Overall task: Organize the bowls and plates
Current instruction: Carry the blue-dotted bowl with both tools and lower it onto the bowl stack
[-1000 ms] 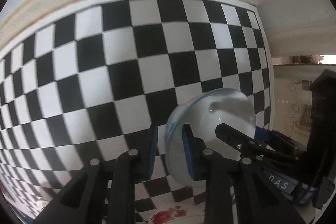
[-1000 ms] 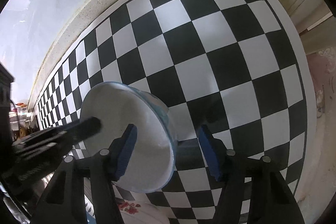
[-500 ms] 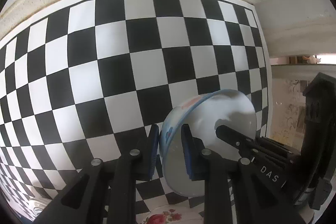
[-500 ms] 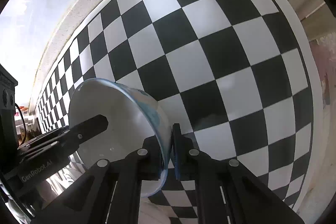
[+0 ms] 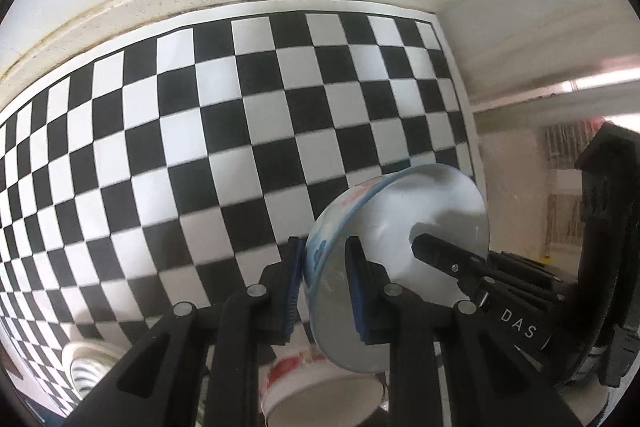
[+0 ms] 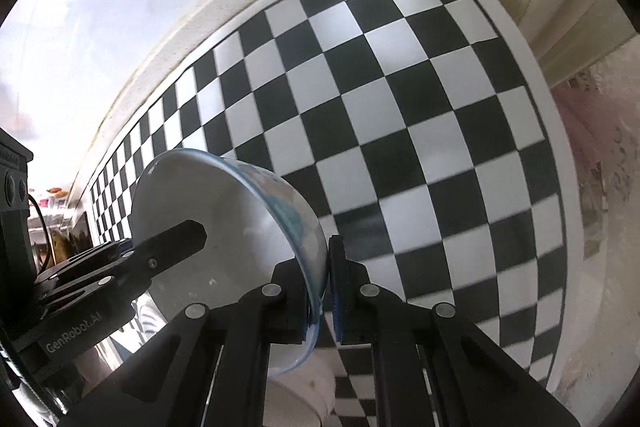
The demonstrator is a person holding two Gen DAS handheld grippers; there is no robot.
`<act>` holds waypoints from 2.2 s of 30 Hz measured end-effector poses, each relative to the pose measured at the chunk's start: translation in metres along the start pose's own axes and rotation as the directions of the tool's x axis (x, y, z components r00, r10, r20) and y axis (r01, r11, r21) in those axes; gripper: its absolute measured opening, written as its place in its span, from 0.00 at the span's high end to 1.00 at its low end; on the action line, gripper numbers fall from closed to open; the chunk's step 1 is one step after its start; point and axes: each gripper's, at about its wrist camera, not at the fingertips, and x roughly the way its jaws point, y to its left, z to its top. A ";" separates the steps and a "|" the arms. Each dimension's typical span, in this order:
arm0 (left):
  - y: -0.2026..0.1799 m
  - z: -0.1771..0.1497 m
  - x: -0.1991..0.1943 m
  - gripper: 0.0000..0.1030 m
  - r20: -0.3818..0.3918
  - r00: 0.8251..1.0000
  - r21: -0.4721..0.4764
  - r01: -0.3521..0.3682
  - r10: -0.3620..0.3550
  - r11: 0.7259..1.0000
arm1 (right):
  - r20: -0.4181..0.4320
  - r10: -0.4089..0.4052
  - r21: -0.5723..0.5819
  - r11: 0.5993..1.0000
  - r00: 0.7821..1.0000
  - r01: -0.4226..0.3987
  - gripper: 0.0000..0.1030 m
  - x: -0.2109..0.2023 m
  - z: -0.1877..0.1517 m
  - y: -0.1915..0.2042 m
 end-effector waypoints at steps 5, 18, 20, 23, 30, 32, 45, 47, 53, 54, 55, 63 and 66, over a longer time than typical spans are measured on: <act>-0.005 -0.031 -0.024 0.81 0.017 1.000 0.019 0.002 -0.003 1.000 | 0.017 -0.006 -0.026 1.000 1.000 0.006 0.91 -0.018 -0.024 0.008; -0.008 -0.098 -0.040 0.81 0.015 1.000 0.050 0.003 -0.004 0.999 | 0.023 0.004 -0.070 0.998 1.000 -0.002 0.90 -0.050 -0.109 0.014; -0.005 -0.106 -0.038 0.81 0.009 1.000 0.046 0.002 -0.003 0.999 | 0.015 0.007 -0.072 0.997 1.000 -0.006 0.90 -0.049 -0.119 0.013; -0.001 -0.116 -0.033 0.81 -0.008 1.000 0.043 -0.005 0.005 0.999 | -0.005 0.011 -0.071 0.997 1.000 -0.012 0.90 -0.041 -0.130 0.013; 0.011 -0.127 -0.017 0.81 -0.048 0.999 0.017 -0.024 0.024 1.000 | -0.066 0.007 -0.077 0.997 0.998 -0.012 0.90 -0.015 -0.151 0.009; 0.012 -0.130 -0.013 0.81 -0.054 0.998 0.018 -0.034 0.035 0.999 | -0.076 0.005 -0.075 0.997 0.997 -0.011 0.90 -0.009 -0.152 0.008; 0.013 -0.141 0.009 0.81 -0.093 0.992 0.027 -0.086 0.088 0.996 | -0.128 -0.013 -0.074 0.997 0.992 0.003 0.90 0.015 -0.153 0.004; 0.013 -0.141 0.011 0.81 -0.096 0.991 0.028 -0.094 0.096 0.995 | -0.133 -0.015 -0.074 0.997 0.991 0.005 0.90 0.017 -0.153 0.005; 0.013 -0.141 0.015 0.81 -0.108 0.988 0.029 -0.110 0.112 0.994 | -0.153 -0.019 -0.076 0.997 0.988 0.007 0.91 0.022 -0.153 0.007; 0.012 -0.141 0.017 0.81 -0.108 0.988 0.028 -0.112 0.114 0.993 | -0.157 -0.019 -0.074 0.997 0.987 0.007 0.91 0.023 -0.153 0.007; 0.012 -0.141 0.017 0.81 -0.107 0.987 0.027 -0.114 0.116 0.993 | -0.162 -0.018 -0.071 0.997 0.987 0.007 0.91 0.025 -0.153 0.006; 0.012 -0.139 0.018 0.81 -0.108 0.984 0.010 -0.142 0.142 0.990 | -0.176 -0.028 -0.069 0.997 0.984 0.016 0.88 0.031 -0.149 0.009; 0.013 -0.140 0.019 0.80 -0.113 0.982 0.008 -0.149 0.149 0.989 | -0.179 -0.041 -0.079 0.997 0.983 0.027 0.87 0.030 -0.147 0.011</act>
